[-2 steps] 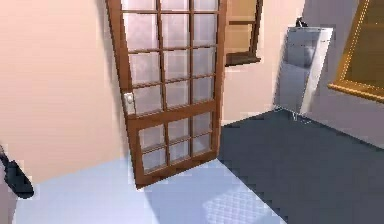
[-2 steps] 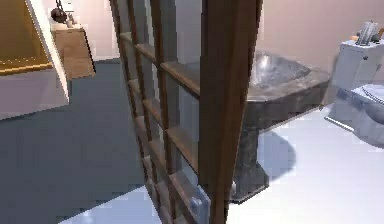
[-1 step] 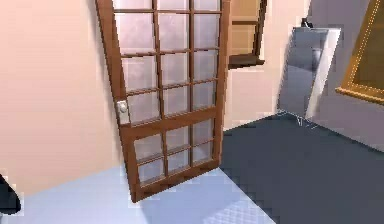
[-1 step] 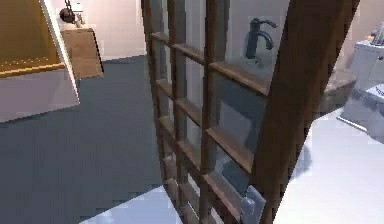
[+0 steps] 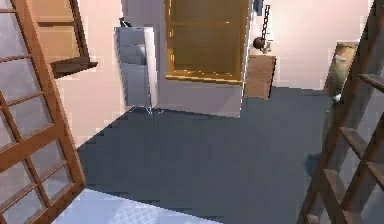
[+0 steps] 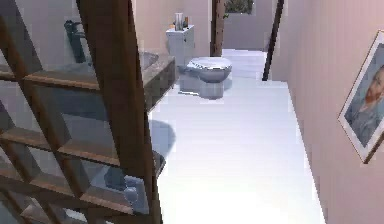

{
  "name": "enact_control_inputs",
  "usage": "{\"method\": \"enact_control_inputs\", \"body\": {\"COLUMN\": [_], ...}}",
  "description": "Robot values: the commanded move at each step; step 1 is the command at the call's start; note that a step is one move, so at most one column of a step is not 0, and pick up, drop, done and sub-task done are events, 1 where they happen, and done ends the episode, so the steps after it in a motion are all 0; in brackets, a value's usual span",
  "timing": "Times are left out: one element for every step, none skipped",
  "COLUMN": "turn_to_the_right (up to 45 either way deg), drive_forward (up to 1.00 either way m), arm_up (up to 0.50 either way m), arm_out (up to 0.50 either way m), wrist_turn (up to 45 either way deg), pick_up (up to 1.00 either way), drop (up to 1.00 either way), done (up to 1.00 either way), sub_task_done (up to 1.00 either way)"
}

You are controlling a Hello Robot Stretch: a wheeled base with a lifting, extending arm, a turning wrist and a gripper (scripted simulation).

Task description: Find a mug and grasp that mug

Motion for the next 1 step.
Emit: {"method": "enact_control_inputs", "body": {"turn_to_the_right": [15.0], "drive_forward": [0.0], "arm_up": [0.0], "arm_out": [0.0], "wrist_turn": [0.0], "pick_up": [0.0], "drop": [0.0], "done": [0.0], "sub_task_done": [0.0]}}
